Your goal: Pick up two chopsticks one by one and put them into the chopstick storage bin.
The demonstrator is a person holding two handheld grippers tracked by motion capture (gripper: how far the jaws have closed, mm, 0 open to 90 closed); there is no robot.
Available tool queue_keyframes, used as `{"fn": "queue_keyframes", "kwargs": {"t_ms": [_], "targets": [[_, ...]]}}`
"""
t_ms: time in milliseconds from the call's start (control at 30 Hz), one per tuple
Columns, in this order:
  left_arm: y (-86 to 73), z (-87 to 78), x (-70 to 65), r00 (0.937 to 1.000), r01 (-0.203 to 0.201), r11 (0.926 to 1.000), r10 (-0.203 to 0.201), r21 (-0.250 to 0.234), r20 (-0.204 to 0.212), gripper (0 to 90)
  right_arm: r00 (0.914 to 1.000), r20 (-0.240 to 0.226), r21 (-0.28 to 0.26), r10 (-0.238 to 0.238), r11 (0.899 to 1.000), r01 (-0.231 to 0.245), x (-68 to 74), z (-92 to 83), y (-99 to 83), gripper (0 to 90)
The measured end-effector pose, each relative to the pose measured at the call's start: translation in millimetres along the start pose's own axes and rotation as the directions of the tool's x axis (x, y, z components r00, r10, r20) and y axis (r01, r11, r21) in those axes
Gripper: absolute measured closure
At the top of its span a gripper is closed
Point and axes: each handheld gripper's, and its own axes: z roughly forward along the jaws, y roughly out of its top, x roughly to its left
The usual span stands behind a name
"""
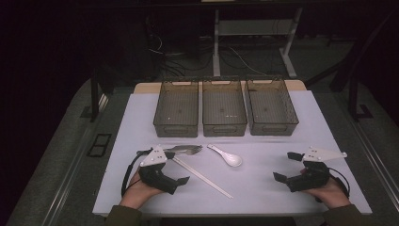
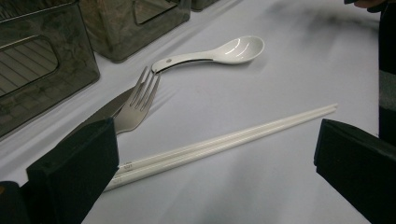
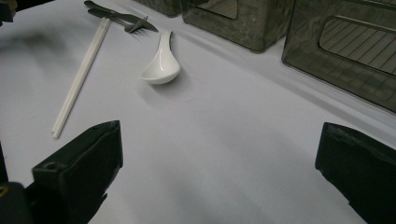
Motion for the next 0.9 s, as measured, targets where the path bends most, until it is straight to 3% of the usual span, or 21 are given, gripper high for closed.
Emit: {"fn": "queue_keyframes", "kwargs": {"t_ms": [300, 467, 633, 900], "targets": [[3.8, -0.4, 2.6, 1.0000, -0.007, 0.9999, 0.007, 0.007, 0.000, 0.8, 0.9999, -0.004, -0.011, 0.011, 1.000, -0.011, 0.7, -0.9, 0.6, 0.8], [7.3, 0.4, 7.3, 0.9999, -0.013, 0.9998, 0.013, 0.012, -0.002, 6.7, 1.0000, 0.000, -0.004, 0.007, 1.000, -0.007, 2.6, 0.2, 0.5, 0.7], [10.9, 3.9, 20.8, 0.9996, -0.005, 0.9999, 0.005, 0.011, -0.028, 15.7, 0.9999, 0.002, -0.001, 0.014, 1.000, -0.014, 1.8, 0.5, 0.4, 0.8], [11.8, 5.5, 40.1, 0.9975, 0.015, 0.9996, -0.014, 0.023, -0.069, 42.6, 0.9999, -0.001, -0.002, 0.017, 1.000, -0.017, 2.8, 0.5, 0.1, 0.7]]}}
